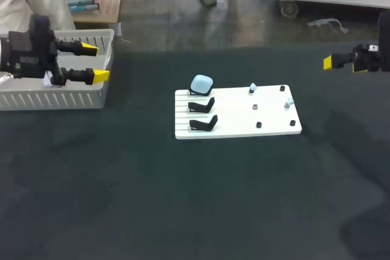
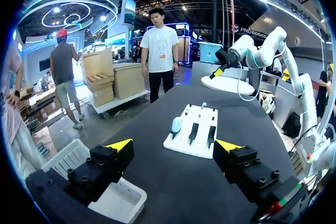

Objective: Pick up each earbud case from the left stands, insert the matching earbuds, close the lid, and place the case in the box.

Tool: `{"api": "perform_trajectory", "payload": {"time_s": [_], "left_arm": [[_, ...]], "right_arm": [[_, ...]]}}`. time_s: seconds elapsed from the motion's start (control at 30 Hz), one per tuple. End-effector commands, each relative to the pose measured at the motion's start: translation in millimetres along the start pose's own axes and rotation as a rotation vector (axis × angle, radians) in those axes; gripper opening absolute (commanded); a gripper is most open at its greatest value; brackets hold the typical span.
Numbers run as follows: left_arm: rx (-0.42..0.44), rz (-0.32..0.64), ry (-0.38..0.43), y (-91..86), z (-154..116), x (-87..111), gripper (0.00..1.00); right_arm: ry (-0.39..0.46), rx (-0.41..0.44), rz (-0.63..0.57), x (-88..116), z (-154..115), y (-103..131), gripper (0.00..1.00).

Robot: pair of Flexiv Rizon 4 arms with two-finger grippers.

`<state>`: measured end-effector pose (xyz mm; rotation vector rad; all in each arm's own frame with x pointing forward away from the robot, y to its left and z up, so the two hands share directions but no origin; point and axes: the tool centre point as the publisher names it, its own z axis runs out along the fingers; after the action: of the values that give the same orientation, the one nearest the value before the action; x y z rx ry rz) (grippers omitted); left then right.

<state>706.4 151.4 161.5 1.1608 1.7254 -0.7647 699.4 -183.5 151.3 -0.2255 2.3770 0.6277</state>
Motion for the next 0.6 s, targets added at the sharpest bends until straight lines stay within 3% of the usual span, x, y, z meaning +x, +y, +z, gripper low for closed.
{"api": "perform_trajectory", "payload": {"time_s": [0.03,0.3,0.6], "left_arm": [[0.067,0.067,-0.058,4.7,38,-2.6,1.00],[0.212,0.117,0.000,3.8,99,-13.1,1.00],[0.282,0.124,0.021,-2.6,141,-14.5,1.00]], "right_arm": [[-0.001,-0.002,-0.001,0,0,-1,1.00],[-0.001,-0.002,-0.001,0,0,-1,1.00],[-0.001,-0.002,-0.001,0,0,-1,1.00]]}}
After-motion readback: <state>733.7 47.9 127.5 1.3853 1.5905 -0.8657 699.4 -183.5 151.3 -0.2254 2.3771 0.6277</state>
